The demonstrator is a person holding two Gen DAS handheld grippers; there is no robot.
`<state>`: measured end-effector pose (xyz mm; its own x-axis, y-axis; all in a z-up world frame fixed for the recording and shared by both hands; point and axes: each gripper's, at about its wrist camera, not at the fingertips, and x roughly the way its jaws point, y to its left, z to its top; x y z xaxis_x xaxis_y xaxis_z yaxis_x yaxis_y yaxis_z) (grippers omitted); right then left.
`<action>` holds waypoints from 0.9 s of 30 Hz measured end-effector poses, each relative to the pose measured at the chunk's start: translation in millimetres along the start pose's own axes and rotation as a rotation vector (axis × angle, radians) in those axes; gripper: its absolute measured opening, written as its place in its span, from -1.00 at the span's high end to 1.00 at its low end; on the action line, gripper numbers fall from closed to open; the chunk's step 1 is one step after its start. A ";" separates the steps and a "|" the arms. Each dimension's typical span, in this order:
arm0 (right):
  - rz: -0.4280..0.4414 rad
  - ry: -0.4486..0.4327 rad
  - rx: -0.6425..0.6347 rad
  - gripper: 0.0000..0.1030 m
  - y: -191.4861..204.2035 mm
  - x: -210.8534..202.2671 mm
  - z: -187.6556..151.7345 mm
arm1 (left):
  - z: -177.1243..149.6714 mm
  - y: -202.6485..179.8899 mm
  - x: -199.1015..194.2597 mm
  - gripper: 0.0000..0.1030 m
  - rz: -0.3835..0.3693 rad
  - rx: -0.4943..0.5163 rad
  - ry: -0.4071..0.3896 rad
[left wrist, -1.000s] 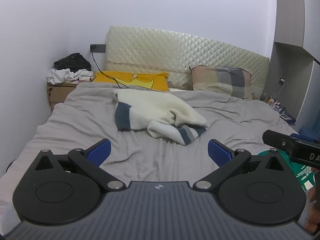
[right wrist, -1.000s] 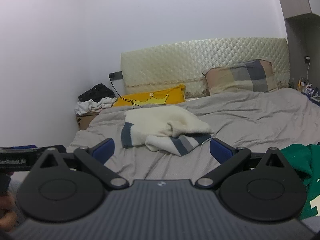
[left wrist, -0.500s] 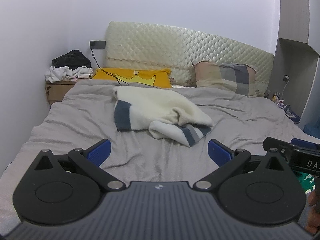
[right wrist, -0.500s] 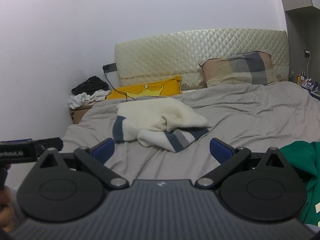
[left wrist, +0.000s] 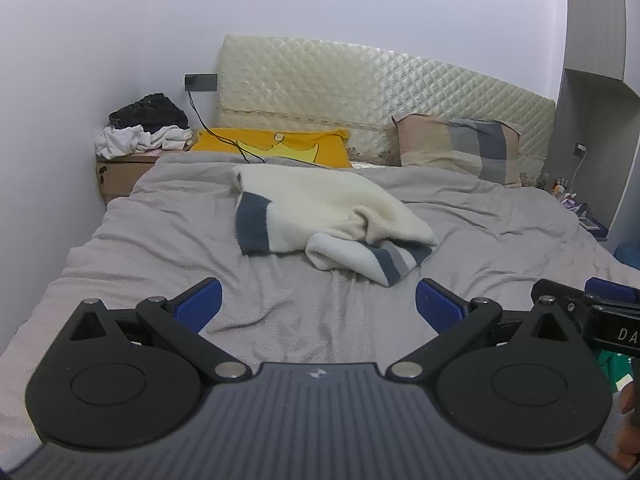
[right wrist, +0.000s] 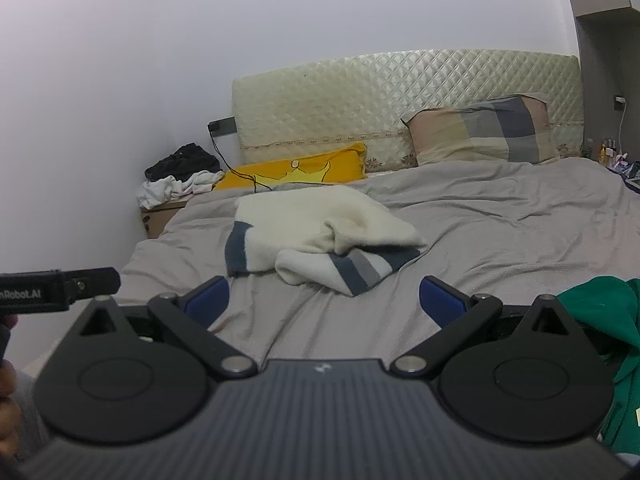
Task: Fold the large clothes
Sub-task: 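Move both grippers toward the crumpled cream striped sweater on the bed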
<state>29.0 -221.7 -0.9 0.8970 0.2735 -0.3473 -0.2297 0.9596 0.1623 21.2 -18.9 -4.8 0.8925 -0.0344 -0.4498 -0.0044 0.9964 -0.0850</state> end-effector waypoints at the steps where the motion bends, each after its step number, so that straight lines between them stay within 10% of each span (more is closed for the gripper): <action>1: 0.000 0.000 0.001 -1.00 -1.5 3.0 -0.3 | -0.4 -0.4 2.2 -1.00 0.004 0.004 -0.001; 27: 0.010 0.023 0.038 -1.00 -40.4 58.8 -50.7 | -45.5 -8.9 102.9 -1.00 -0.002 0.024 0.090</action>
<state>71.9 -241.0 -74.8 0.8857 0.2853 -0.3663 -0.2242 0.9536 0.2008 92.6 -34.8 -90.7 0.8484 -0.0426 -0.5276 0.0097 0.9978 -0.0650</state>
